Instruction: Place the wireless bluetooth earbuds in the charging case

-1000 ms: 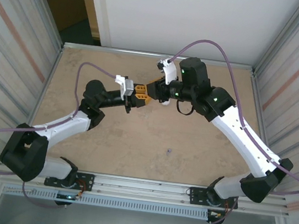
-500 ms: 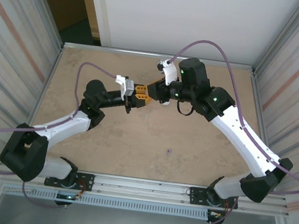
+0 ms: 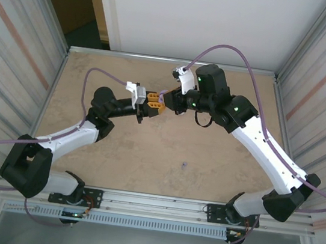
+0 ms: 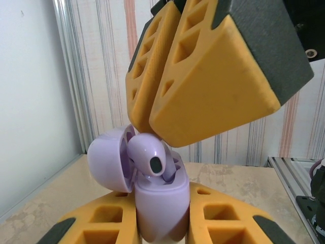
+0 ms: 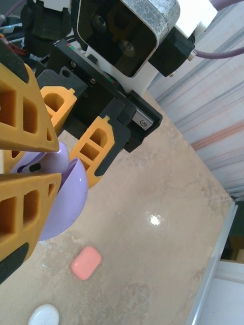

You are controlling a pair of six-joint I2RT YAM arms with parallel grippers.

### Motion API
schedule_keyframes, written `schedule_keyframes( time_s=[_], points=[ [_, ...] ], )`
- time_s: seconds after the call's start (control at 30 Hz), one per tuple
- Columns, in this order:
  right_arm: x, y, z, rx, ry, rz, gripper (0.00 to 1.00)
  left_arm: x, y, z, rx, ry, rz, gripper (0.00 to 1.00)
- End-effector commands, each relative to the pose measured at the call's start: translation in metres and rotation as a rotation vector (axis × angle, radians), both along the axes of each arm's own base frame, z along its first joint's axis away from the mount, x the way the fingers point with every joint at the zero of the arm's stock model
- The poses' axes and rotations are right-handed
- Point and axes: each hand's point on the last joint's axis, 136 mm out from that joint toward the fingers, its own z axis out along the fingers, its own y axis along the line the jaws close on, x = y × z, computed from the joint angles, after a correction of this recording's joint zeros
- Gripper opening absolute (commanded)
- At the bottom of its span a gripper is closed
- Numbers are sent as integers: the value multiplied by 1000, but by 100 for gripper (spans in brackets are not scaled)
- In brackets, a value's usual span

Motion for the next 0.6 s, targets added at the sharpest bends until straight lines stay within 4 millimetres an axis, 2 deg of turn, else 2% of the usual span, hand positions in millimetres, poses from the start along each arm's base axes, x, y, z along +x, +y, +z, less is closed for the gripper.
schedule_keyframes(
  time_s=[0.0,0.57],
  points=[
    [-5,-11,0,-21,-11,-11,15,-8,2,19,-31,-77,3,0],
    [-2,-21,-5,-32,-7,-42,14,-9,3,20,-35,-77,0,0]
  ],
)
